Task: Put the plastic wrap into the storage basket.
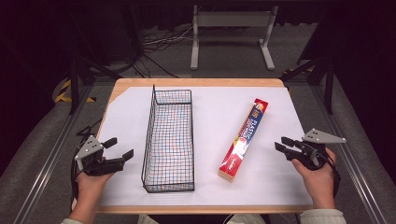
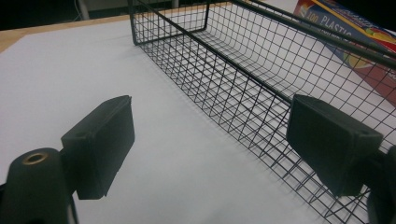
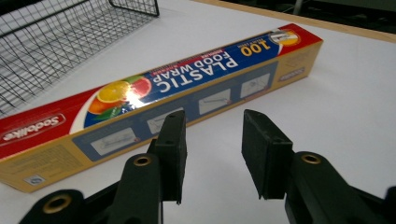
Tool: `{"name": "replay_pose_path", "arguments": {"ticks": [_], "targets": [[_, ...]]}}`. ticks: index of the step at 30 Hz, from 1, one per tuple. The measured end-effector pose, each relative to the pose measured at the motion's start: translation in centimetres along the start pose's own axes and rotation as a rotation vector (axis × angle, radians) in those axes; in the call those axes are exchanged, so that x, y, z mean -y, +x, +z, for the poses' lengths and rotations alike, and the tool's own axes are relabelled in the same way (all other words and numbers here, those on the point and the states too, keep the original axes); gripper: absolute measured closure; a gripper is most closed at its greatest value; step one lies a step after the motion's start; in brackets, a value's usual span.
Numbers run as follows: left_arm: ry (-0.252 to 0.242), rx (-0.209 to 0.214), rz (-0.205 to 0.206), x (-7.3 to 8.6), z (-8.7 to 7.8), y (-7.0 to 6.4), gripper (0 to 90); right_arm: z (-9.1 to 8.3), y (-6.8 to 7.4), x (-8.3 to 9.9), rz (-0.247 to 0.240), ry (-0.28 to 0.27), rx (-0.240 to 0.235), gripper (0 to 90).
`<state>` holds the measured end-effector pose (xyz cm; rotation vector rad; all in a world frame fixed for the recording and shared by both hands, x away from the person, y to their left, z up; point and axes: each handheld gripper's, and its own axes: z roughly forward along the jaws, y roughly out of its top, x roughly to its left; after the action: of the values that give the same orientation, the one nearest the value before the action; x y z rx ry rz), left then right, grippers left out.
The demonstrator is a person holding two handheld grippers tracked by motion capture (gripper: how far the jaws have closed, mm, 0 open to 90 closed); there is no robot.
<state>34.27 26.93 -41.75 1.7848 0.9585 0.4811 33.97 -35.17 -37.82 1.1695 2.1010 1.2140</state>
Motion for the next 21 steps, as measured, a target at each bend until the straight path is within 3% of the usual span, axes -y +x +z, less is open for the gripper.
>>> {"name": "replay_pose_path", "arguments": {"ticks": [4, 8, 21], "targets": [[-0.011, -0.01, -0.004, -0.1, -0.3, 0.1, 16.1, 0.3, 0.3, -0.5, 0.018, -0.008, -0.04, 64.9], [-0.009, -0.025, -0.011, -0.1, -0.3, 0.3, 16.1, 1.1, 1.0, -1.4, -0.004, -0.031, -0.1, 58.6], [-0.015, -0.039, -0.01, -0.3, -0.4, 0.5, 16.5, 4.7, 5.7, -6.4, -0.099, 0.036, -0.228, 58.8]]}}
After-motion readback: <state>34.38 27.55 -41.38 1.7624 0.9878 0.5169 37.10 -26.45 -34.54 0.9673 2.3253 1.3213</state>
